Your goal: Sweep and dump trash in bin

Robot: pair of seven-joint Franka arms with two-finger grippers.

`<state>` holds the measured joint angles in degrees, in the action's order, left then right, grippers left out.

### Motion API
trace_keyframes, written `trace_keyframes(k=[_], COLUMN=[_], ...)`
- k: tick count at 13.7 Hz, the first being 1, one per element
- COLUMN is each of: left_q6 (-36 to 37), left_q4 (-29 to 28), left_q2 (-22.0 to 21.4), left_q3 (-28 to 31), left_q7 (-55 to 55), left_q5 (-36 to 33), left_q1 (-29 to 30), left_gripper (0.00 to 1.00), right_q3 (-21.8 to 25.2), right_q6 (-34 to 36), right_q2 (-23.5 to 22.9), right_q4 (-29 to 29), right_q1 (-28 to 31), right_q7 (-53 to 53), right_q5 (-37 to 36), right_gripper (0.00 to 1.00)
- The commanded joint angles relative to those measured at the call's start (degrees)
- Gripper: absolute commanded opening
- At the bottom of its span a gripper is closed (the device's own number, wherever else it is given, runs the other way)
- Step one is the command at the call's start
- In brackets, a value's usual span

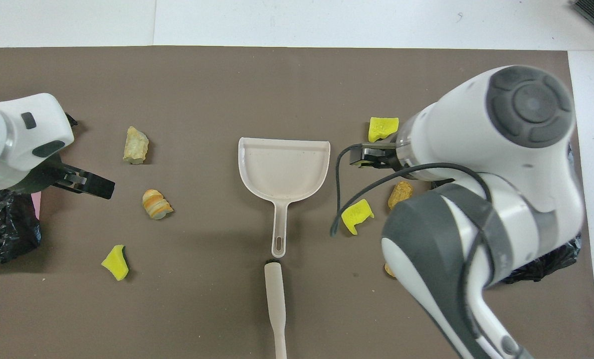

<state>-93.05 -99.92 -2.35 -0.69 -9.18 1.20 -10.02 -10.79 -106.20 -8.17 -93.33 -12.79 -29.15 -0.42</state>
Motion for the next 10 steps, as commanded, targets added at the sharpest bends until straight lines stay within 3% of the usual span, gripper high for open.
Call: trace_keyframes(k=[1, 8, 10], left_q6=[-4.06, -16.97, -21.89], left_q4=[-7.72, -26.17, -32.14], left_q2=[-3.36, -7.49, -8.11], left_q3=[0.78, 0.78, 0.78], left_q7=[-0.75, -0.66, -0.66], left_q5=[-0.23, 1.52, 2.05], left_q1=[-3.24, -9.57, -10.11], left_gripper=[1.00, 1.00, 1.00], right_q3=[0.16, 0.16, 0.16], right_q6=[-4.61, -10.25, -11.22], right_q2=[-4.47, -15.29, -15.83], right_q4=[0.69, 3.58, 3.07], right_q1=[-3.98, -15.40, -16.48], right_q7=[-4.06, -15.57, -17.87], right_q5=[-2.12, -4.93, -5.47], right_gripper=[1.00, 1.00, 1.00])
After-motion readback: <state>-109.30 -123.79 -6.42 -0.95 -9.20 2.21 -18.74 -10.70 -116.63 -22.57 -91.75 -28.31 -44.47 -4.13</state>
